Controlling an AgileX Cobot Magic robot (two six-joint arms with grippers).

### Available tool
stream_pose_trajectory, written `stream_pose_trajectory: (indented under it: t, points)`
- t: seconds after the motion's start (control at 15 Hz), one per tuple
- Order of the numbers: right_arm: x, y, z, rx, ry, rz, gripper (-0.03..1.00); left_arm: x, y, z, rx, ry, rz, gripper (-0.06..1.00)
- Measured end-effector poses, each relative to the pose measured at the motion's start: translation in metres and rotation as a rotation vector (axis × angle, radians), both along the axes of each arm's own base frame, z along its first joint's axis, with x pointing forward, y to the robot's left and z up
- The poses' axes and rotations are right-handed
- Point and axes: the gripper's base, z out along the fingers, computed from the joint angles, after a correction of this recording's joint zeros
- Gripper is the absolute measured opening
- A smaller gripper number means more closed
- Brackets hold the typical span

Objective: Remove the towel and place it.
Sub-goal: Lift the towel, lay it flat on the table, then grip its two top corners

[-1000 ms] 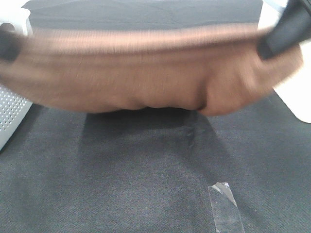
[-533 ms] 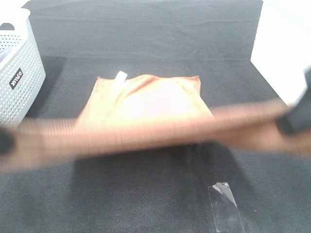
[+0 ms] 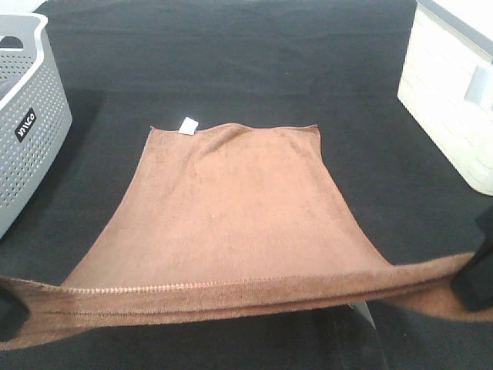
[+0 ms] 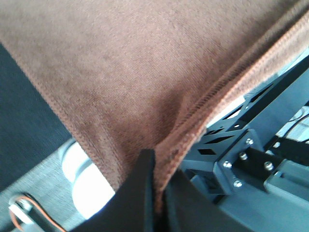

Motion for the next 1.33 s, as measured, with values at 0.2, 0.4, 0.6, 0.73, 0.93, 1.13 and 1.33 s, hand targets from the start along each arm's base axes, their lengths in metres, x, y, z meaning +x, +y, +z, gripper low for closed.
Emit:
stream_pose_trajectory:
  t: [0.2,0.4,0.6,0.73,0.93,1.13,1.33]
  points:
    - [0.007,0.002,-0.007,0.003,0.001,-0.029,0.00,0.000,0.000,-0.001,-0.001,0.053,0.095,0.00]
    - [0.017,0.005,-0.018,-0.018,0.065,-0.032,0.00,0.004,-0.001,-0.009,0.013,0.109,0.124,0.00]
    - [0.016,0.005,-0.024,-0.038,0.131,-0.018,0.00,-0.002,-0.002,-0.029,0.001,0.222,0.151,0.00]
    - [0.010,0.005,-0.037,-0.033,0.187,-0.021,0.00,-0.013,-0.001,-0.044,0.005,0.303,0.179,0.00]
    - [0.004,0.007,-0.062,-0.028,0.326,-0.031,0.00,-0.023,0.002,-0.057,0.010,0.368,0.198,0.00]
    - [0.005,0.008,-0.067,-0.031,0.367,-0.023,0.00,-0.025,0.002,-0.058,0.010,0.378,0.203,0.00]
    - [0.005,0.009,-0.076,-0.037,0.438,-0.002,0.00,-0.026,0.002,-0.060,0.007,0.401,0.207,0.00]
